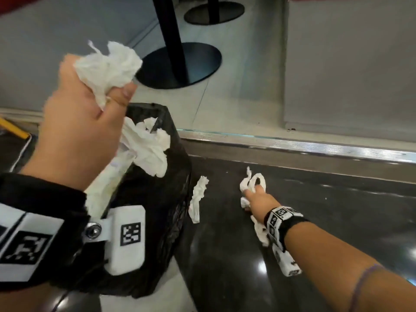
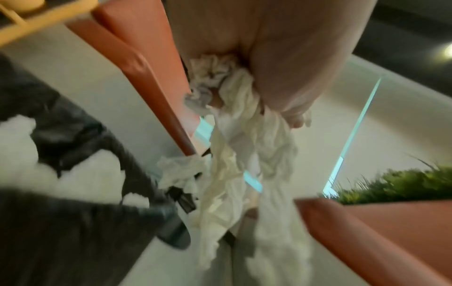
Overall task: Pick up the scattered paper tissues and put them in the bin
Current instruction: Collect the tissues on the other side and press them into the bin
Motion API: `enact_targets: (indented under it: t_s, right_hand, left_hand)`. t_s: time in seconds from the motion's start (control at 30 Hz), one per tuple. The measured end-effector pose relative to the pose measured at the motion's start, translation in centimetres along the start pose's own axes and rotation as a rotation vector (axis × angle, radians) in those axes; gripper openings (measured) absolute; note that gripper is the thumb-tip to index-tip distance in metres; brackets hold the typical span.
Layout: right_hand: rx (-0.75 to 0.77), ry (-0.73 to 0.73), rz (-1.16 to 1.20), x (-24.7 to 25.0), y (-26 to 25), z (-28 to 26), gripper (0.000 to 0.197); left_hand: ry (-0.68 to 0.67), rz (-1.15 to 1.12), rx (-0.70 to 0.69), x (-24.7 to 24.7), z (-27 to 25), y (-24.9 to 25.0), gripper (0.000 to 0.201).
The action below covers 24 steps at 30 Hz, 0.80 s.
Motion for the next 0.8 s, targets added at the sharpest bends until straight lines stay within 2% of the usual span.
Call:
enact_targets:
  t_s: [0.07,0.13,0.2,0.27,0.33,0.4,0.47,0.53,0.6,0.7,0.8]
  right_hand:
    - [0.054,-0.018,0.058,0.9,-0.3,-0.6,0.040]
    - [0.122,0.047,0.087,2.4,-1.2,-0.8,0.035]
    - [0.163,0.131,0.069,4.3,-3.0,-0.7,0.031]
    - [0.196,0.216,0.061,5.9,-5.6,-0.4,0.032]
    - [0.226,0.256,0.087,6.2,-8.0,0.6,0.031]
    - [0.188,0.217,0.097,5.8,-10.7,1.5,0.032]
    - [0.152,0.153,0.029,4.7,-12.9,2.6,0.040]
    - [0.146,0.085,-0.090,2.9,-14.7,3.4,0.050]
    - [0.122,0.040,-0.174,0.1,-15.5,4.1,0.055]
    - [0.047,0.010,-0.167,-4.2,-15.4,3.4,0.047]
    - [0.067,-0.028,-0.158,-5.5,-14.1,1.8,0.040]
  left_hand:
    - [0.056,0.062,0.101,2.2,2.6,-3.3,0.055]
    - [0.019,0.132,0.182,4.1,5.0,-7.4,0.065]
    - [-0.056,0.208,0.248,5.1,5.0,-8.6,0.073]
    - [-0.182,0.258,0.281,5.3,3.7,-8.8,0.069]
    - [-0.372,0.388,0.348,5.0,2.4,-9.8,0.071]
    - [-0.616,0.558,0.373,5.1,1.4,-10.3,0.070]
    - [-0.752,0.573,0.382,5.9,1.6,-11.2,0.055]
    - [-0.761,0.448,0.415,7.1,2.1,-11.7,0.042]
    - [-0.747,0.260,0.467,7.9,2.3,-12.4,0.039]
    - [-0.746,0.111,0.509,8.9,2.5,-13.7,0.054]
    - [-0.694,0.112,0.427,9.5,2.8,-14.6,0.071]
Point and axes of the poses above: each hand's wrist, its own z-axis towards the middle knuckle, its own x-axis out of the back of the hand, y = z × x, the point moved 2 cm from there along z, towards the middle knuckle, and after that the axes turned 7 degrees about x, right-handed, at the moved point
